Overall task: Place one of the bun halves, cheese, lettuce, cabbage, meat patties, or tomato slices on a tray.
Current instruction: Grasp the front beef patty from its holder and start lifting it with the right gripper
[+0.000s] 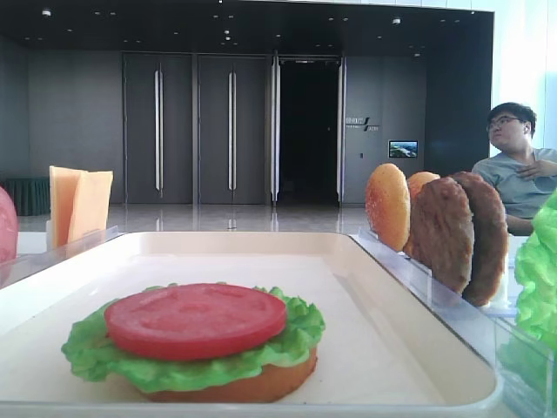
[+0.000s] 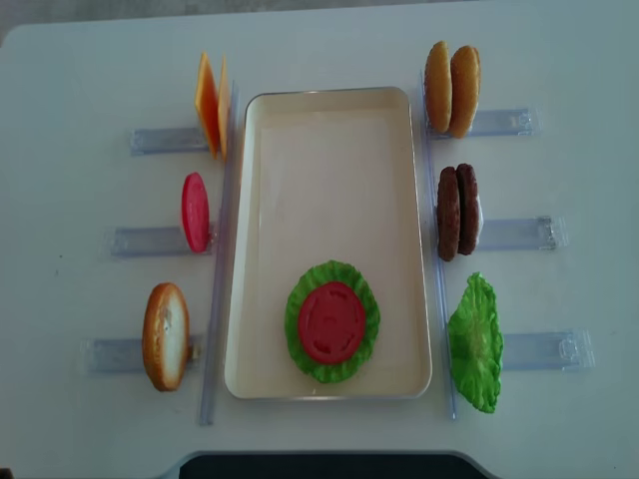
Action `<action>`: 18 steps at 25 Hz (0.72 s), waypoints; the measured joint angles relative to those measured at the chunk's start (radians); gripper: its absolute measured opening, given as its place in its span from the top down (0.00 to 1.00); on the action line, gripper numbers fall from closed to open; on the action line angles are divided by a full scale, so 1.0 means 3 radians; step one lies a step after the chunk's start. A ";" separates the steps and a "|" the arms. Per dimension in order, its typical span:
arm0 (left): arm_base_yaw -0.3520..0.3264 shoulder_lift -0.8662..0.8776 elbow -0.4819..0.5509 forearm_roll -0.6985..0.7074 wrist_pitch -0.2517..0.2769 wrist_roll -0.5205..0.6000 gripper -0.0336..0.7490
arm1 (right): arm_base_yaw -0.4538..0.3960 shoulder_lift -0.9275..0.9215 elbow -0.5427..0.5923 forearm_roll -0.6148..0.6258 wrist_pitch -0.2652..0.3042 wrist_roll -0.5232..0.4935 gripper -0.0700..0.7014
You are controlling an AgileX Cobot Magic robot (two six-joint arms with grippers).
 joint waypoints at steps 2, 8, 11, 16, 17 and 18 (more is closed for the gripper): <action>0.0000 0.0000 0.0000 0.0000 0.0000 0.0000 0.97 | 0.0000 0.0223 -0.0123 0.0000 0.0014 0.0000 0.21; 0.0000 0.0000 0.0000 0.0000 -0.0001 0.0000 0.97 | 0.0000 0.1072 -0.0741 -0.0024 0.0163 0.0011 0.21; 0.0000 0.0000 0.0000 0.0000 -0.0004 0.0000 0.97 | 0.0000 0.1495 -0.1057 -0.0112 0.0243 0.0022 0.21; 0.0000 0.0000 0.0000 0.0000 -0.0004 0.0000 0.97 | 0.0000 0.2000 -0.1381 -0.0161 0.0284 0.0047 0.21; 0.0000 0.0000 0.0000 0.0000 -0.0004 0.0000 0.97 | 0.0000 0.2082 -0.1416 -0.0167 0.0284 0.0048 0.21; 0.0000 0.0000 0.0000 0.0000 -0.0004 0.0000 0.97 | 0.0000 0.2144 -0.1438 -0.0175 0.0285 0.0051 0.21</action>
